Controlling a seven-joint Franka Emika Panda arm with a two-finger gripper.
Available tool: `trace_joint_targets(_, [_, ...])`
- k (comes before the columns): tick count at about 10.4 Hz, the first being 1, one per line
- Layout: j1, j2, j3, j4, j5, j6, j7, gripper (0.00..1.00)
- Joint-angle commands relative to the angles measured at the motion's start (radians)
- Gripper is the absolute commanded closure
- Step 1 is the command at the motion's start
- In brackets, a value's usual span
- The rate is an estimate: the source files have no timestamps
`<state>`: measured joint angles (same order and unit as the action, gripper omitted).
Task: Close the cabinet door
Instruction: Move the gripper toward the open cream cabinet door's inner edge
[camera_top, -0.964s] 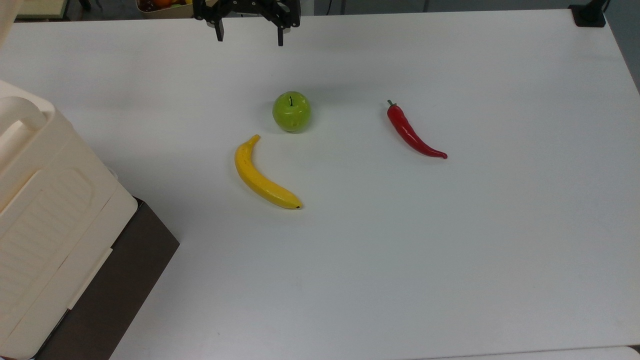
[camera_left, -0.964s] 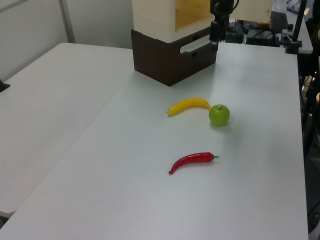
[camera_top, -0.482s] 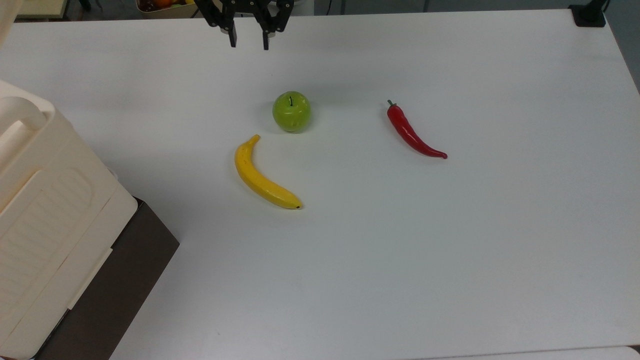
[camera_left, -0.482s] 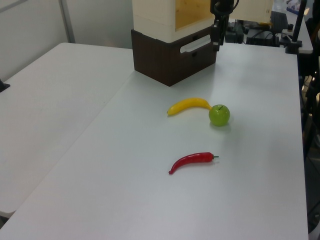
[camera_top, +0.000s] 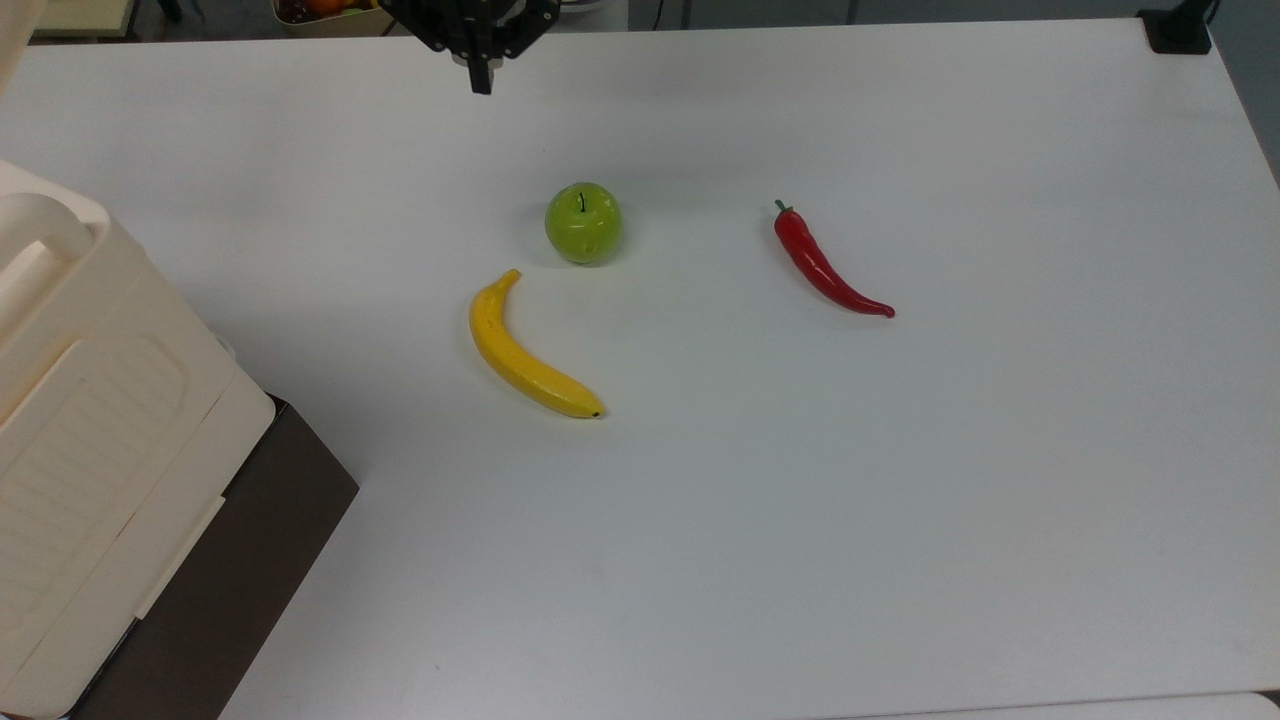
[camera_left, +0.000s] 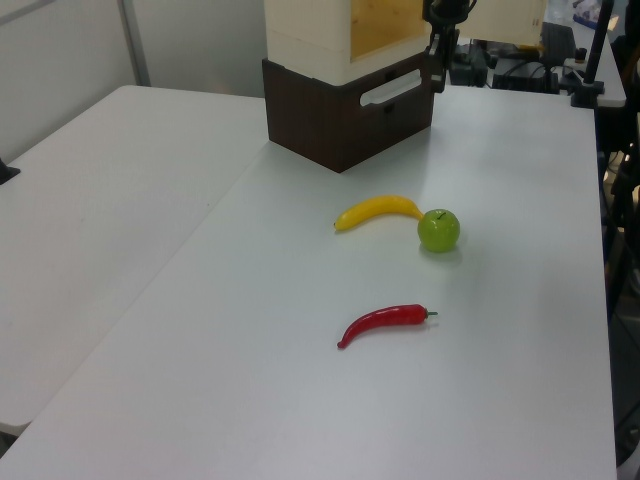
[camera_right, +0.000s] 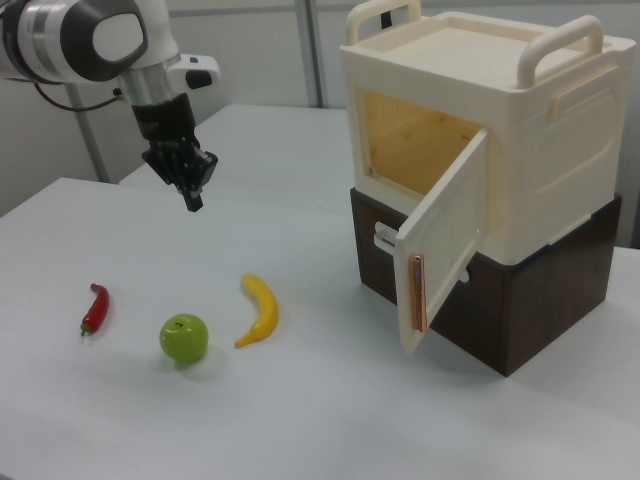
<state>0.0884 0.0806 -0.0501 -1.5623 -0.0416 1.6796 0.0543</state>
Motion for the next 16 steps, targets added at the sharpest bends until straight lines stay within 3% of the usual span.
trace_joint_targets(1, [-0.053,-0.015,-0.004,0.054,-0.003,-0.021,-0.008,1.0])
trace_joint_targets(8, [-0.355,-0.01,-0.007,0.218,-0.006,0.021,-0.124,1.0])
trace_joint_targets(10, [-0.451,-0.01,-0.013,0.223,-0.001,0.115,-0.149,1.0])
trace_joint_targets(16, [-0.64,0.008,-0.025,0.216,0.029,0.261,-0.235,1.0])
